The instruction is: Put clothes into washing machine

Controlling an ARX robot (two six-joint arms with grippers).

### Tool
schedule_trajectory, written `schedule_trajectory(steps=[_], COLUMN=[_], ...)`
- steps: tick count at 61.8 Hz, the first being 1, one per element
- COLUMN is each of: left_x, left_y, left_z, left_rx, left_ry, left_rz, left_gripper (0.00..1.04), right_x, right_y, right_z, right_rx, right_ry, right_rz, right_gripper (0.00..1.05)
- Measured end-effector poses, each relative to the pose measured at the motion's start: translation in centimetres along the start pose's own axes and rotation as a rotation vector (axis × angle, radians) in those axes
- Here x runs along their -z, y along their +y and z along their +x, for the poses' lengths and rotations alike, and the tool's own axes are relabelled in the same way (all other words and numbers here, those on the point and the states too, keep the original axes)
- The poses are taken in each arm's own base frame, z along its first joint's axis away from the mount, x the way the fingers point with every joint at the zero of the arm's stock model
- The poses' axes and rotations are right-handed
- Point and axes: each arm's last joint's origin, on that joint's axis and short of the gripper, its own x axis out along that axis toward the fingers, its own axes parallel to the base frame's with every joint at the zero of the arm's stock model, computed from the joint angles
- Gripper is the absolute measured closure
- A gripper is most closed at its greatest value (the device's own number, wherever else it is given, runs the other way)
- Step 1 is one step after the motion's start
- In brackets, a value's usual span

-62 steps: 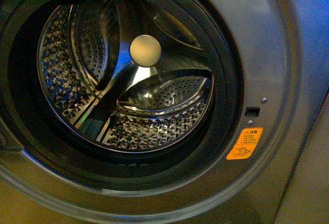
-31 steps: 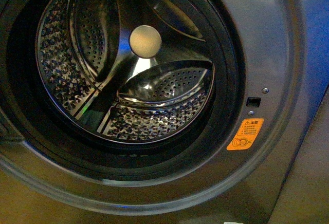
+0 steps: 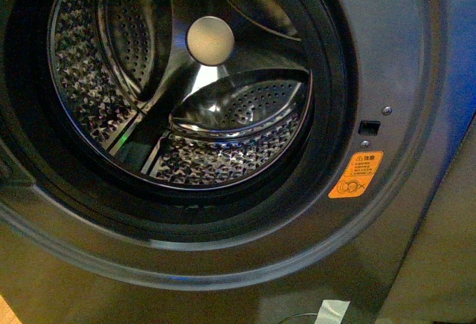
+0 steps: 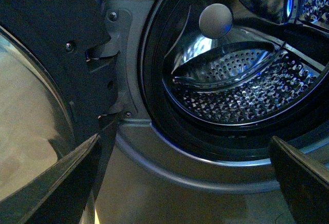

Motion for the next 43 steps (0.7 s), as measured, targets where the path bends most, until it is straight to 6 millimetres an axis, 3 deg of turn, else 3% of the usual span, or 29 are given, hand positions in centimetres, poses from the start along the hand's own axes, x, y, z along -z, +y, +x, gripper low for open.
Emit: schedule_trajectory(steps=[15,30,43], left_x=[0.0,0.0,0.0], left_y=[0.0,0.0,0.0], left_z=[0.0,0.0,0.0], left_rx=[0.0,0.0,0.0], left_ry=[0.0,0.0,0.0], left_rz=[0.0,0.0,0.0], left_gripper=[0.07,0.07,0.07], right_x=[0.1,2.1,3.1], right_y=[0.3,0.8,0.6], right_z=[1.8,4.1,4.8], right_rx=[-0.035,-0.063,-0.054], right_ry=[0.014,0.066,0.074], right_rz=[0.048,0.098,0.112], right_gripper=[0.07,0.07,0.09])
